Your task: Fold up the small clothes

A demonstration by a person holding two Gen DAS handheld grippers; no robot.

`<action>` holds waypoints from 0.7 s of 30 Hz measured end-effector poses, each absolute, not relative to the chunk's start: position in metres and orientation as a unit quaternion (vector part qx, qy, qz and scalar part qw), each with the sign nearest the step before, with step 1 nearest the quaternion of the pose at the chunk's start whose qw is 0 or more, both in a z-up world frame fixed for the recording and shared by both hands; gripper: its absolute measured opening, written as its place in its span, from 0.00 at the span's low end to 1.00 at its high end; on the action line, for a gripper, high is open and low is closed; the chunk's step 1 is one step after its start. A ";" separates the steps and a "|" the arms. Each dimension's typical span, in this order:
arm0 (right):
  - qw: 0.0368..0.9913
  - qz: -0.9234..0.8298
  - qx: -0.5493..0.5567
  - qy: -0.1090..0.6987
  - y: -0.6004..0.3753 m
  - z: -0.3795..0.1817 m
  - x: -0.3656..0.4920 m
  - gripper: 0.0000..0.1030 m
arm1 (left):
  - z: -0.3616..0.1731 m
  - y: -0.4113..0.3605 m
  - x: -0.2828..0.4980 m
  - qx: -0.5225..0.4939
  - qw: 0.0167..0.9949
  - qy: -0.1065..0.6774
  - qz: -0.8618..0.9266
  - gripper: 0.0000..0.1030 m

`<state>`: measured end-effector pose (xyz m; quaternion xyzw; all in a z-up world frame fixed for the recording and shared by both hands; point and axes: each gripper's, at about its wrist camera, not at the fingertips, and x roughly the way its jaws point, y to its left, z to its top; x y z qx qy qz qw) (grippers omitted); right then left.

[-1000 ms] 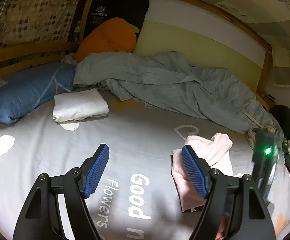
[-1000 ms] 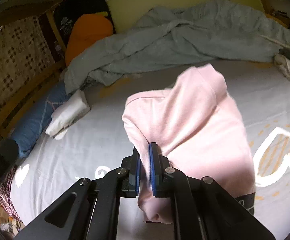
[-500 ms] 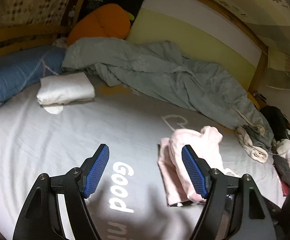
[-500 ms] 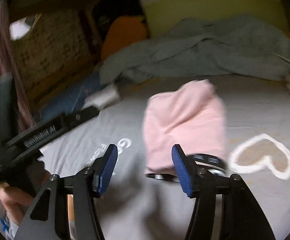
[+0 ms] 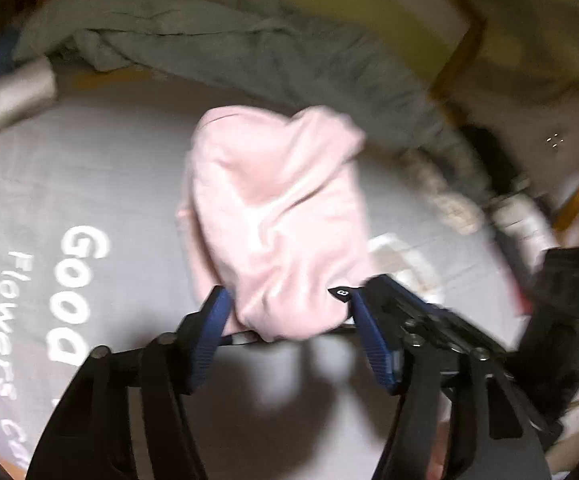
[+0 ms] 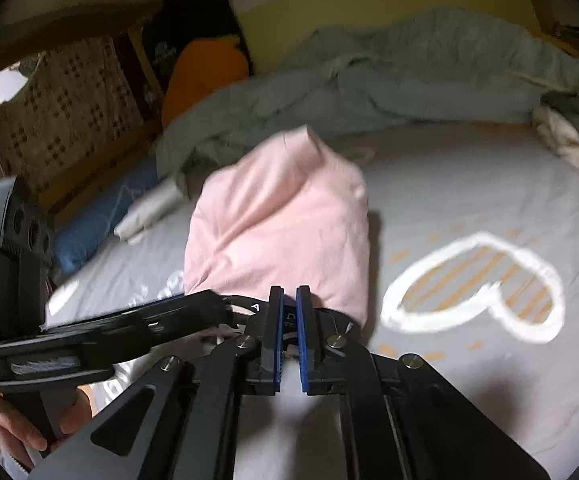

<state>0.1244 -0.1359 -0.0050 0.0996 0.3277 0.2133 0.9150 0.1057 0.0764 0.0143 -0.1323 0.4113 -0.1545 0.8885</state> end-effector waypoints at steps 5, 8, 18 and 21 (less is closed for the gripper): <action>0.908 0.228 0.069 0.344 -0.121 -0.026 0.127 0.06 | -0.003 0.076 0.113 -0.104 0.891 0.433 -0.091 0.37; 0.911 0.232 0.065 0.336 -0.121 -0.023 0.125 0.06 | 0.006 0.082 0.107 -0.124 0.898 0.410 -0.096 0.37; 0.928 0.220 0.080 0.289 -0.122 -0.009 0.127 0.06 | 0.065 0.091 0.181 -0.169 0.883 0.395 -0.190 0.35; 0.926 0.223 0.068 0.298 -0.117 -0.013 0.128 0.06 | 0.057 0.077 0.209 -0.121 0.885 0.422 -0.151 0.16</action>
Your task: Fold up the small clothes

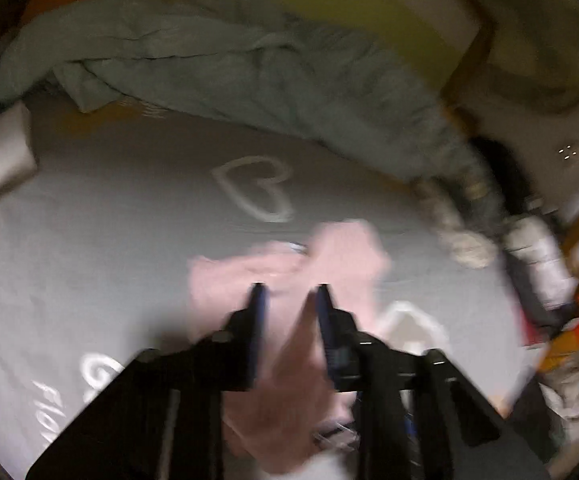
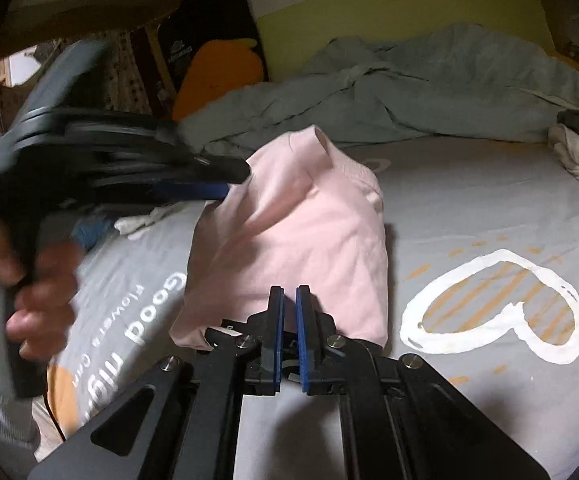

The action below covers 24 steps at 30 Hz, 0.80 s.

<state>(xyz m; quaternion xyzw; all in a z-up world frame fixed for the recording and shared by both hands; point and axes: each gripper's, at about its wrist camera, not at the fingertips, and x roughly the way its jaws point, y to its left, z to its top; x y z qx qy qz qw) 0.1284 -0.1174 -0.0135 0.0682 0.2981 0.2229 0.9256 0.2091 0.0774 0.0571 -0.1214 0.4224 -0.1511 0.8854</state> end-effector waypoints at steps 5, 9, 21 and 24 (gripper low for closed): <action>0.923 0.221 0.059 0.310 -0.114 -0.025 0.125 0.06 | 0.030 0.084 0.242 -0.149 0.875 0.445 -0.118 0.16; 0.922 0.224 0.060 0.311 -0.114 -0.027 0.127 0.06 | 0.015 0.088 0.246 -0.144 0.871 0.458 -0.103 0.19; 0.931 0.223 0.091 0.274 -0.134 0.006 0.117 0.06 | 0.058 0.076 0.123 -0.101 0.904 0.392 -0.136 0.29; 0.925 0.217 0.101 0.294 -0.138 0.000 0.124 0.06 | 0.030 0.070 0.109 -0.114 0.887 0.425 -0.142 0.32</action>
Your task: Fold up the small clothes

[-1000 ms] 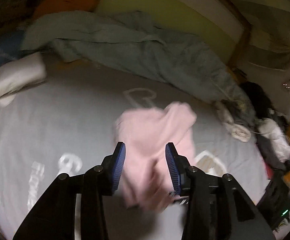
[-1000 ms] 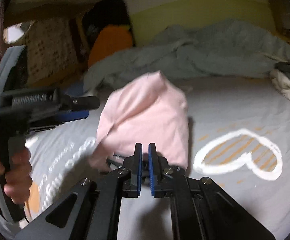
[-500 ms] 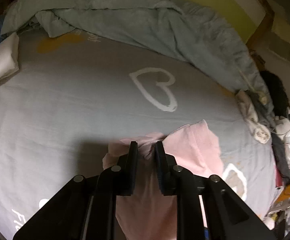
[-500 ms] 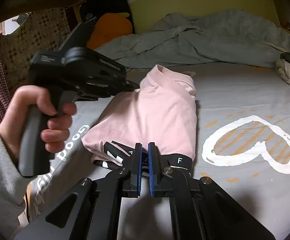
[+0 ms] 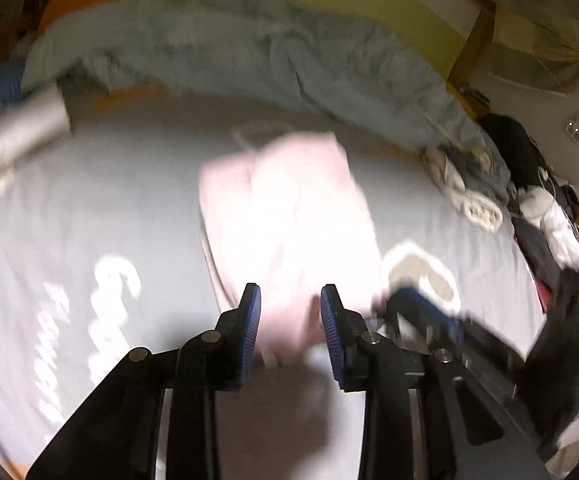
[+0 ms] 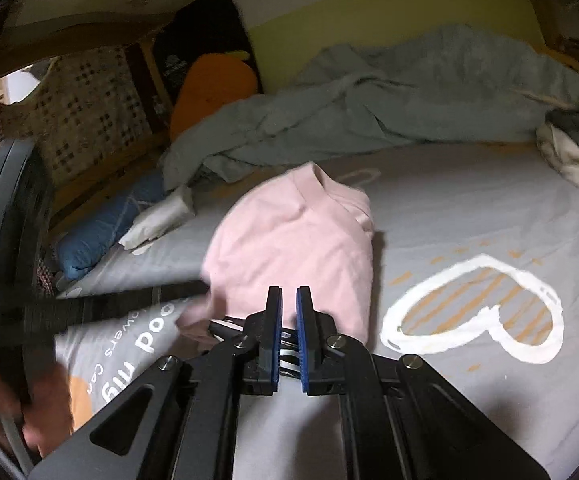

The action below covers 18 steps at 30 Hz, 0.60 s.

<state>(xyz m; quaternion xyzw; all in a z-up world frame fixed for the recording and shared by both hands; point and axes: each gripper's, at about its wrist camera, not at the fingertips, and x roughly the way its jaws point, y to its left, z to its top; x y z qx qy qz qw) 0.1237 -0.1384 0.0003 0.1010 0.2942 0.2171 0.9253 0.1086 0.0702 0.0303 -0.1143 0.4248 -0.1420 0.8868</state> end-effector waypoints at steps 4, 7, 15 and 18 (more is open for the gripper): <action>0.916 0.209 0.101 0.327 -0.146 -0.017 0.133 0.07 | -0.004 0.069 0.099 -0.115 0.877 0.452 -0.114 0.33; 0.915 0.206 0.106 0.331 -0.154 -0.023 0.138 0.07 | -0.017 0.072 0.089 -0.127 0.876 0.450 -0.117 0.33; 0.913 0.214 0.139 0.317 -0.170 -0.017 0.120 0.47 | 0.019 0.108 0.086 -0.209 0.890 0.377 -0.146 0.51; 0.910 0.215 0.131 0.330 -0.165 -0.025 0.118 0.47 | 0.021 0.123 0.116 -0.234 0.881 0.390 -0.133 0.54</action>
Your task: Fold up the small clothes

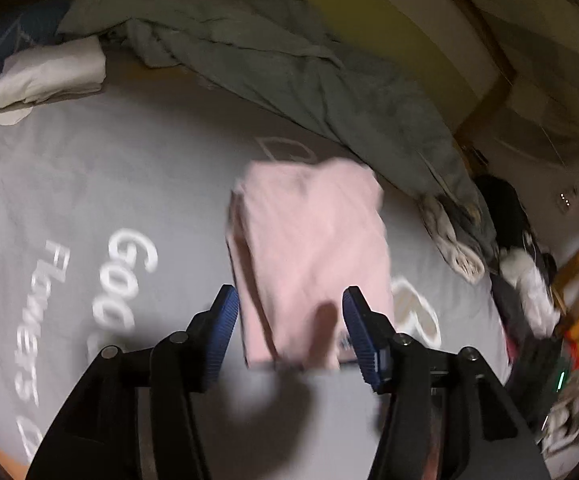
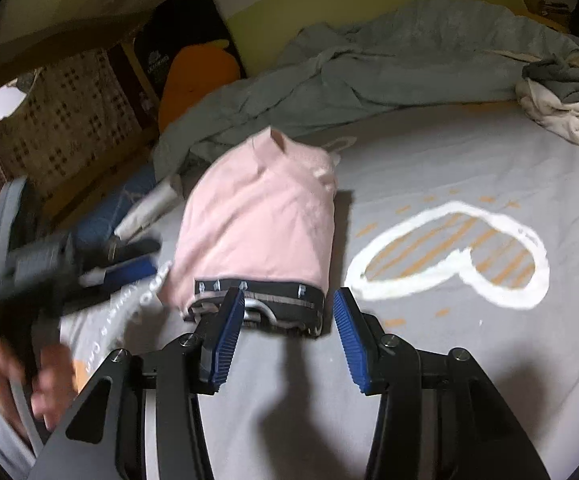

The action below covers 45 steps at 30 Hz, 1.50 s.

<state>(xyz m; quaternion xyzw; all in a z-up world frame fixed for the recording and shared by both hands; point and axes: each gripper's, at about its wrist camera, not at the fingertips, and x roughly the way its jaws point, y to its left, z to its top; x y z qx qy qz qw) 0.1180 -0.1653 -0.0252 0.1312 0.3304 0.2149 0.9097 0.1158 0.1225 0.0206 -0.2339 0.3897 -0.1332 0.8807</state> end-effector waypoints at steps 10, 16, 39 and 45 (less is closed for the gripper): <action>0.891 0.228 0.168 0.354 -0.164 -0.046 0.129 0.28 | 0.001 0.159 0.204 -0.363 0.827 0.395 -0.171 0.14; 0.901 0.229 0.161 0.332 -0.162 -0.045 0.123 0.11 | 0.007 0.154 0.206 -0.312 0.861 0.377 -0.135 0.02; 0.915 0.209 0.169 0.302 -0.173 -0.021 0.123 0.54 | 0.008 0.139 0.117 -0.295 0.837 0.388 -0.250 0.45; 0.900 0.188 0.176 0.351 -0.175 -0.044 0.141 0.54 | -0.015 0.121 0.097 -0.218 0.876 0.399 -0.161 0.42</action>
